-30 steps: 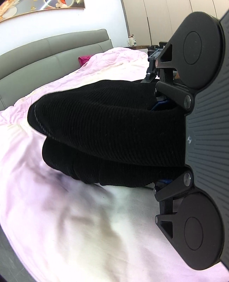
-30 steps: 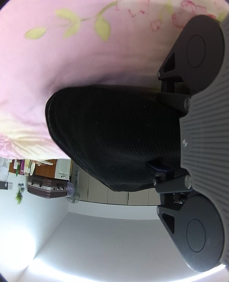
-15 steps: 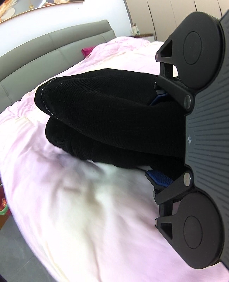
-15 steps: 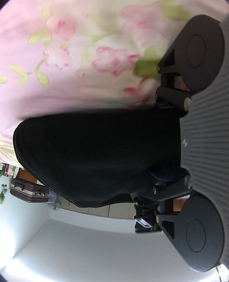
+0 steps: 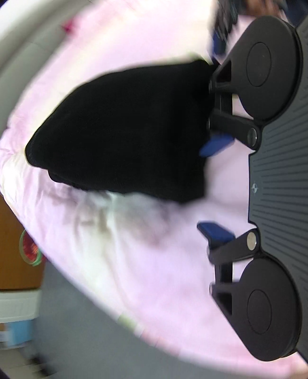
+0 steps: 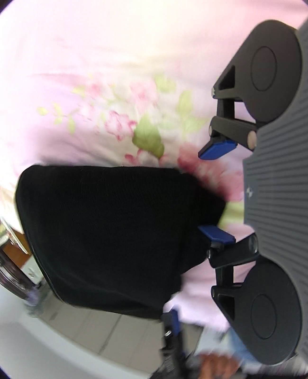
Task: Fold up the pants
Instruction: 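Release the folded trousers onto the duvet and open both grippers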
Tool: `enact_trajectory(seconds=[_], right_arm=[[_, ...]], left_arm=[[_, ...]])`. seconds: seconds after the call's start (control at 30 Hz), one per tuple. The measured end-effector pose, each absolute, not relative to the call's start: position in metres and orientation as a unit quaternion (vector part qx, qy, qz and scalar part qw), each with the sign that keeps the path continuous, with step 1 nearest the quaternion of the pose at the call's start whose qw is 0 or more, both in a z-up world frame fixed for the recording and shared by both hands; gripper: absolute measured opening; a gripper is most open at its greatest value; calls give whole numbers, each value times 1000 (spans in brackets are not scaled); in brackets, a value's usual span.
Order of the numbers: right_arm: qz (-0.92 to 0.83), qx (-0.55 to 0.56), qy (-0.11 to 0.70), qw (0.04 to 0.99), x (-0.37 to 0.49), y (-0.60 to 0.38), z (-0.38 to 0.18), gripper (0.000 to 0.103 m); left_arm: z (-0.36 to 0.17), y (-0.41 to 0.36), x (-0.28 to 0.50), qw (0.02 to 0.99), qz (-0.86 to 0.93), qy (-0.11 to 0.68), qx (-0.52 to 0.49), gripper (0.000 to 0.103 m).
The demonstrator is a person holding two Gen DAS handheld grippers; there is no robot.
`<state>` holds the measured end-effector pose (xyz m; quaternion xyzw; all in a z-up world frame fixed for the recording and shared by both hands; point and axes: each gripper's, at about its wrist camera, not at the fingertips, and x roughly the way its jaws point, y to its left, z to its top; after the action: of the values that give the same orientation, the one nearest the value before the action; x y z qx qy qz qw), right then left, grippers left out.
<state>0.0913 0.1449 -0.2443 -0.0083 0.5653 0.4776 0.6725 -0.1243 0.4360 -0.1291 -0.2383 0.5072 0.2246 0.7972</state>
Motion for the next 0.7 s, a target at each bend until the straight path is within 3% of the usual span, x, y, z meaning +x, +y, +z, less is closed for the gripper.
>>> enact_trajectory(seconds=[0.07,0.17,0.2,0.33,0.53,0.7], right_arm=[[480,-40,529,699,79,136,-224,66],[475,-68,475,738,61,122,-187,75],[472,-74,458,750,56,123,-174,81],[463,-71,394,791,38,113,-127,96],[433,-82,342,830,14,94,-77,98],[405,-81,349,841,3,79,-54,98]], left_arm=[[-107,413,-122,809,245,496,-198,74],[-72,379,-123,840,250,444,-186,87],[-60,367,-122,848,255,430,-176,90],[-27,314,-115,867,285,391,-122,92],[-4,262,-113,867,321,370,-93,95],[0,238,-112,862,334,372,-83,96]])
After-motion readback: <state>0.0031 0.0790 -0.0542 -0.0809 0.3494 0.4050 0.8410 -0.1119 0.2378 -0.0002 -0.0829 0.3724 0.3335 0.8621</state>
